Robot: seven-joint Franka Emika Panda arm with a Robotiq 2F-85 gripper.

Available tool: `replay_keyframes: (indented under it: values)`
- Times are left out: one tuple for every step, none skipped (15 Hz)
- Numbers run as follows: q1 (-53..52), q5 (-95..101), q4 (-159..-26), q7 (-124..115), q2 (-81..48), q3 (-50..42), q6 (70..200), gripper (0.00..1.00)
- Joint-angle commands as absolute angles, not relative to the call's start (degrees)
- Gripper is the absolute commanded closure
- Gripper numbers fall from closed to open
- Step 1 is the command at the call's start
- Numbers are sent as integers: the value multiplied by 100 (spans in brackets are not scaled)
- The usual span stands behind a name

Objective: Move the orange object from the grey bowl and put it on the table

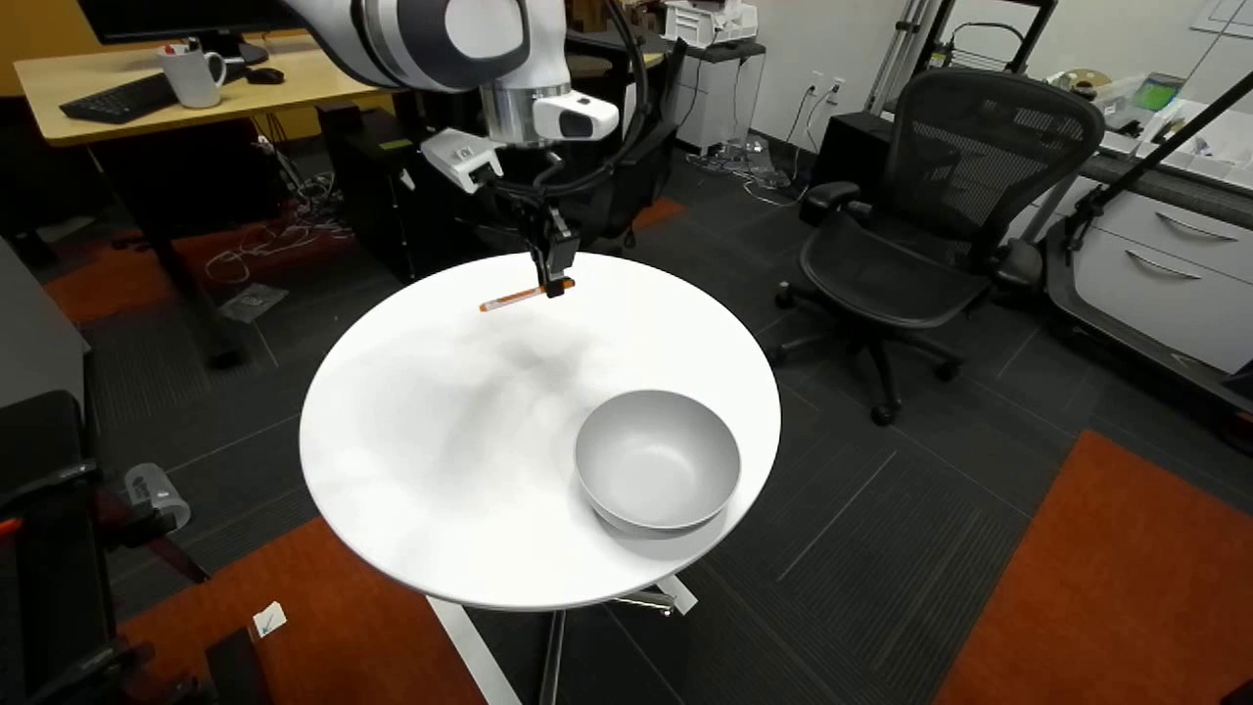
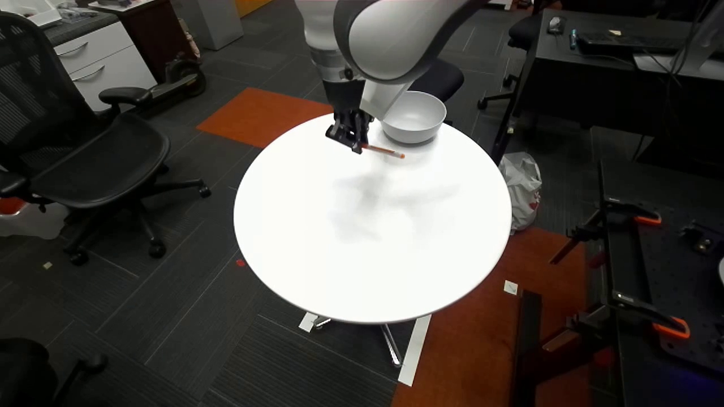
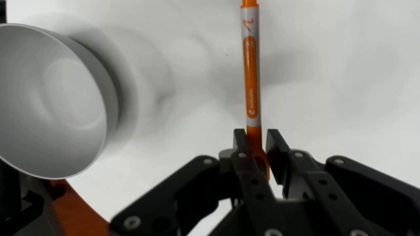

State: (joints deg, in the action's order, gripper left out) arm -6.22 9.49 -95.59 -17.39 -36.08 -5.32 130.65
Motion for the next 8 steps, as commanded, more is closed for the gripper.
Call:
replay_keyframes:
  values:
    - [-815,1227,-9234,-1552,-4054,-481,13182,95]
    - [-866,1273,-9111,-1512,-4213,-458,13234,95]
    - [-914,1313,-9041,-1471,-4319,-453,13300,95]
    - [-961,1345,-8895,-1419,-4482,-445,13343,95]
    - [-995,1359,-8808,-1375,-4576,-443,13350,95]
    - [-1015,1349,-8713,-1348,-4679,-437,13370,95]
    - [-1018,1319,-8623,-1295,-4771,-420,13380,95]
    - [-1018,1290,-8520,-1265,-4864,-409,13378,95]
